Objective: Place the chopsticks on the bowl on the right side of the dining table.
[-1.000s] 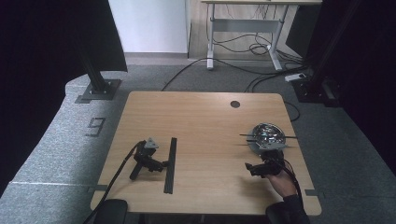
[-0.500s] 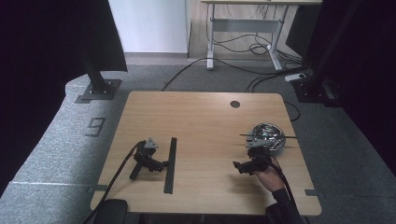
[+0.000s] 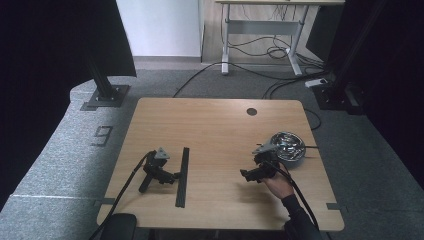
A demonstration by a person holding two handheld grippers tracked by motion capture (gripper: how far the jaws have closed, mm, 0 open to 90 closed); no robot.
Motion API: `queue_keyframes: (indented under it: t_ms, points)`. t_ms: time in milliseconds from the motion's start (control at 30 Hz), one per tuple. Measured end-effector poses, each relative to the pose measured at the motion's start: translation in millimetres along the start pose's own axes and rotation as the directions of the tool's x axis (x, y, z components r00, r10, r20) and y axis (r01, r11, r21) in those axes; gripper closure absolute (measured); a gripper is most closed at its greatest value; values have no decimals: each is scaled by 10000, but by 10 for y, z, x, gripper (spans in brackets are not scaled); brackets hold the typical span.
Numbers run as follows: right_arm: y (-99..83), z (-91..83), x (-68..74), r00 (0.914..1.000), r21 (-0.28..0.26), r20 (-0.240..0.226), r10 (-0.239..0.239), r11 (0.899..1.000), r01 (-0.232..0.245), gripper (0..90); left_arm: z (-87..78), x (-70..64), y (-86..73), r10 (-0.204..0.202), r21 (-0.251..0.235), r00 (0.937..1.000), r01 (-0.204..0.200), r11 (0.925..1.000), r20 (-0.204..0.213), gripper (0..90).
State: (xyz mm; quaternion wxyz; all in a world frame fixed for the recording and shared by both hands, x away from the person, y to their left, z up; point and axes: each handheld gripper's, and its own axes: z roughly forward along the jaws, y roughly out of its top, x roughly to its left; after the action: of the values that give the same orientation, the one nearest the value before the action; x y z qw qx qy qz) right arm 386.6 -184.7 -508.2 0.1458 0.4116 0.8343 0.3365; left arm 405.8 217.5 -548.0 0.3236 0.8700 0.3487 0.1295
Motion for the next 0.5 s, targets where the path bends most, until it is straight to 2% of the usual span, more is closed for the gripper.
queue_keyframes:
  t_ms: [500]
  points:
    - [335,298,229,9982,129,-461,-384,9992,390,0,0,0,0,-10,-4,10000,10,10000,-3,0]
